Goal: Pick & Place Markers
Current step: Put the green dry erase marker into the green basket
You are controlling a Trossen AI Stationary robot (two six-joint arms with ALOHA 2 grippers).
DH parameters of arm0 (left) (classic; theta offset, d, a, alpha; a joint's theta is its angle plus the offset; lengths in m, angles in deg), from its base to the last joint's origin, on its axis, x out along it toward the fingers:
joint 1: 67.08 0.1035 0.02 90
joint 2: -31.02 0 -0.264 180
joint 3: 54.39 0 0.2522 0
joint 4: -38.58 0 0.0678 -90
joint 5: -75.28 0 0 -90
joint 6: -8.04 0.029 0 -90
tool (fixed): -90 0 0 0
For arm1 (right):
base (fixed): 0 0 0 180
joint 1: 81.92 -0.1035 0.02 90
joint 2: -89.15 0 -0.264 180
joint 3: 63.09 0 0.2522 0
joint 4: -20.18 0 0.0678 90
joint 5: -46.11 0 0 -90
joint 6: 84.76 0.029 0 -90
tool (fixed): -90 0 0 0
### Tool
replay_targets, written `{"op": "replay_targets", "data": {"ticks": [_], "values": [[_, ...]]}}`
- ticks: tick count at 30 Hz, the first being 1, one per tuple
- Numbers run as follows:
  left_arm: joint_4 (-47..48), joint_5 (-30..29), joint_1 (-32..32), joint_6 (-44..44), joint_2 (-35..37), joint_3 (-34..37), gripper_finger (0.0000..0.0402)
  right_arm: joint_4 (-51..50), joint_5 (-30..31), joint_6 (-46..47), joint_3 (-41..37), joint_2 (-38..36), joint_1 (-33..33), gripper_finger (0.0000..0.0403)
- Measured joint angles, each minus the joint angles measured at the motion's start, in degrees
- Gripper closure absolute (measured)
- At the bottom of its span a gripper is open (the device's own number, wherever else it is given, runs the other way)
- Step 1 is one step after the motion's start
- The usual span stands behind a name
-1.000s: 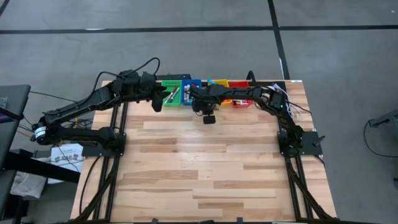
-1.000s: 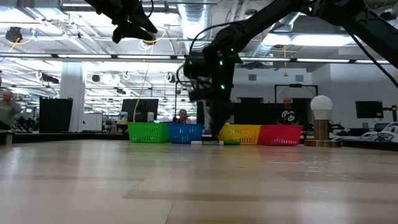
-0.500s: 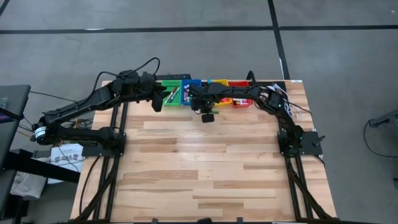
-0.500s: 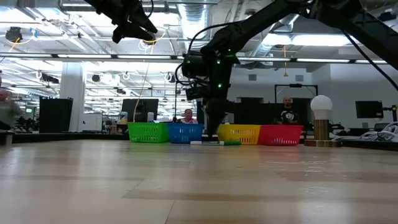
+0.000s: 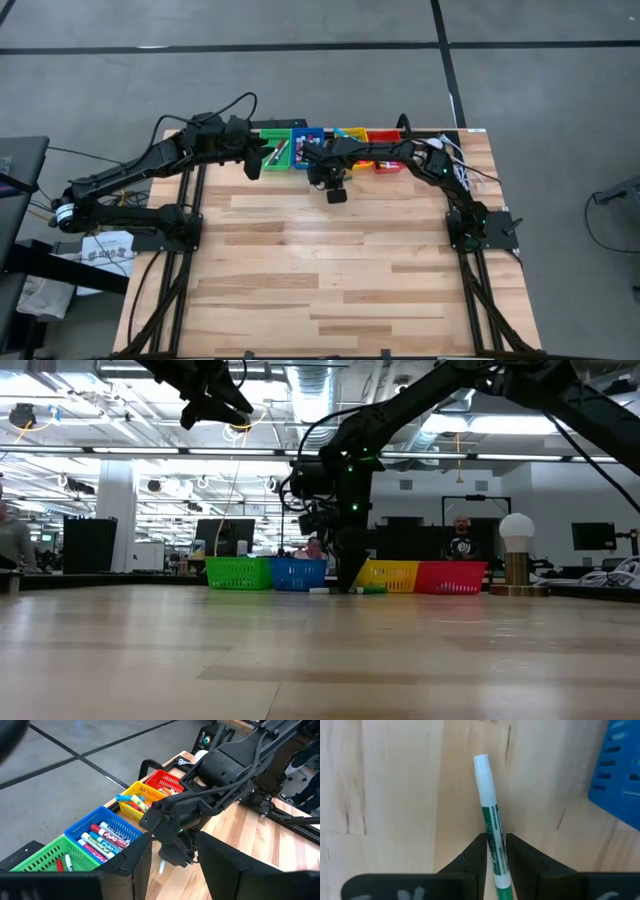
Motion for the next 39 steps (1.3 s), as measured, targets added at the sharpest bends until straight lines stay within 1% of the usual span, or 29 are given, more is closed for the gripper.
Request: {"op": "replay_targets", "data": {"ticks": [12,21,24,25,27,36,39], "values": [[0.00,0.01,-1.07,0.00,0.00,0.00,0.0248,-0.17,0.26,1.14,-0.02,0.00,-0.55,0.0338],[0.00,0.00,-3.42,0.00,0.00,0.00,0.0248,0.09,3.62,2.38,-0.02,0.26,-1.51,0.0342],[0.00,-0.02,-4.08,0.00,0.00,0.00,0.0248,0.48,2.85,4.51,-0.02,0.28,-2.17,0.0367],[0.00,-0.05,-4.35,-0.02,0.00,0.00,0.0248,0.46,2.25,4.67,0.01,0.26,-2.45,0.0380],[-0.01,-0.04,-4.70,-0.02,0.00,0.00,0.0248,0.36,1.06,4.71,0.19,0.08,-3.06,0.0394],[0.00,-0.02,-5.18,-0.90,0.00,0.00,0.0248,-0.92,0.10,6.25,0.14,-0.28,-4.57,0.0399],[0.00,-0.02,-5.18,-1.16,0.00,0.00,0.0248,-2.92,-2.26,5.64,0.03,-0.66,-4.59,0.0402]]}}
